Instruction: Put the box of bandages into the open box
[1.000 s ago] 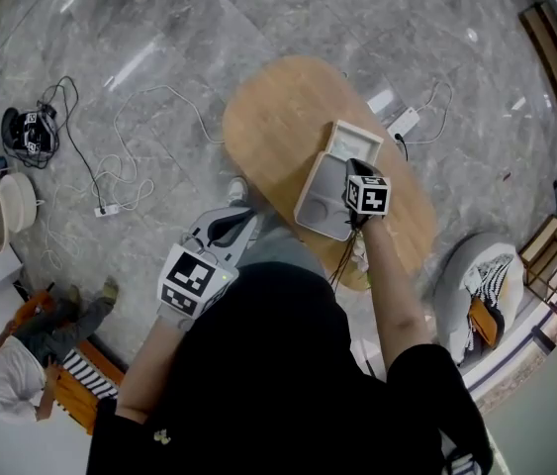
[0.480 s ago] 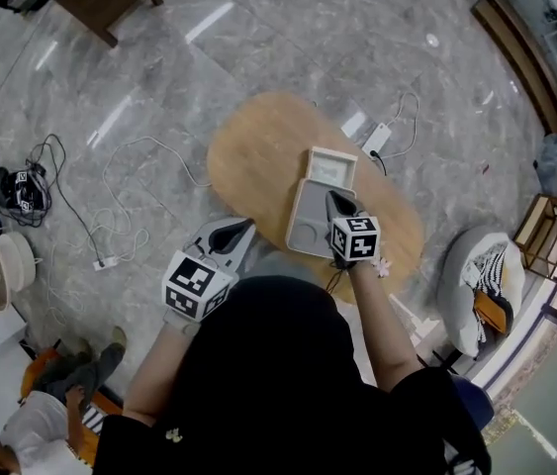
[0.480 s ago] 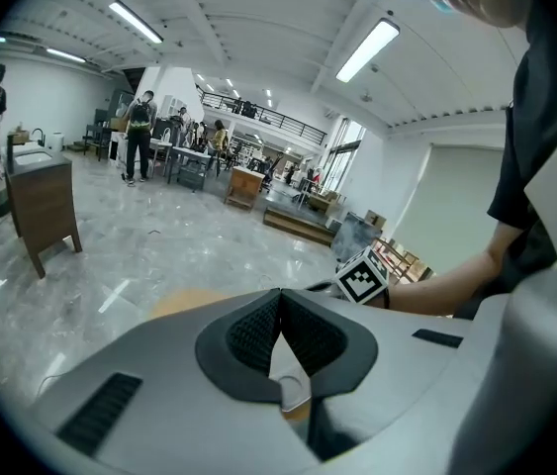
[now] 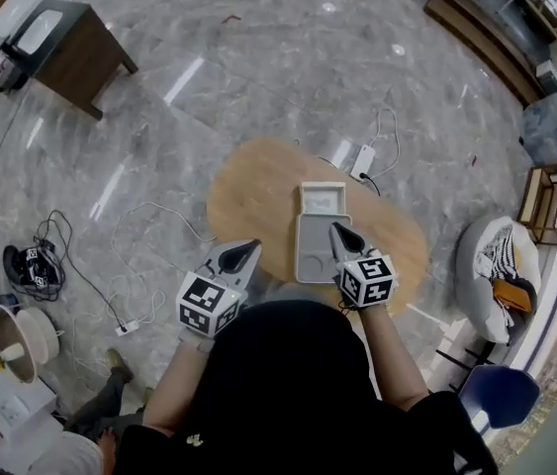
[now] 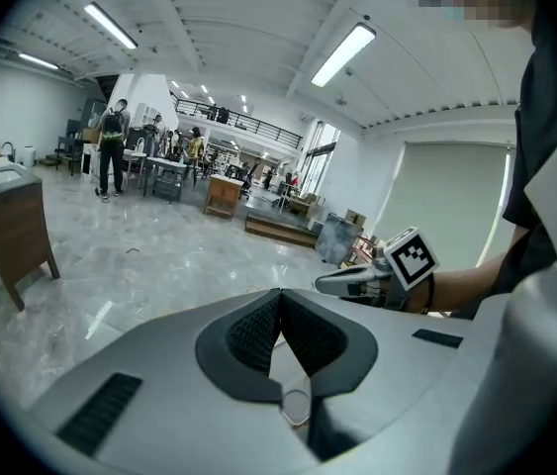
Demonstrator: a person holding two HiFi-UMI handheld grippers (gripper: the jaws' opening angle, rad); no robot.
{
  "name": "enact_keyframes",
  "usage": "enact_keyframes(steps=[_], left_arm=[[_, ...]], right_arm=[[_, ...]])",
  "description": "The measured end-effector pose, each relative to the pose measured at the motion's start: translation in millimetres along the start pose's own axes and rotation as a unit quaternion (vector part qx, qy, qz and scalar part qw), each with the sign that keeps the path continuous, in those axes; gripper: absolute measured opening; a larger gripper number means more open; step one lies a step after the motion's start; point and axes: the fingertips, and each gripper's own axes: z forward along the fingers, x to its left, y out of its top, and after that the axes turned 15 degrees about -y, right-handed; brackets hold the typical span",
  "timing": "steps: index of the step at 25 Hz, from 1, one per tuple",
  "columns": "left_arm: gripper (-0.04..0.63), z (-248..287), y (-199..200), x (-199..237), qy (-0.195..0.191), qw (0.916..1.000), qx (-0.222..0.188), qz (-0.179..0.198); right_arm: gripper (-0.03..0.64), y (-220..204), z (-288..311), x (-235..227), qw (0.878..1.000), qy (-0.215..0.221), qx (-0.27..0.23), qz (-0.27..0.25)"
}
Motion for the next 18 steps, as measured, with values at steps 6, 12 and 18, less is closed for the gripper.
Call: enact_keyframes(steps=[6,12,18], left_arm=[[0.011,4,23,-6,-0.027,0.9990,-0.001,0.035],[0.011,0,45,-16,-0.050,0.9968,-0.007,0.063],[0.011,-2,66,-28,-0.063,0.9945,-0.016,0.083]], right_arm=[[-0.002,36,-40,5,0.998,-0.017,-0.057,0.004],[-0.002,65,-76,9,0.994,-0.029,-0.103,0.014],[-0.002,87,-106,12,0.990,-0.036,-0.136,0.016]])
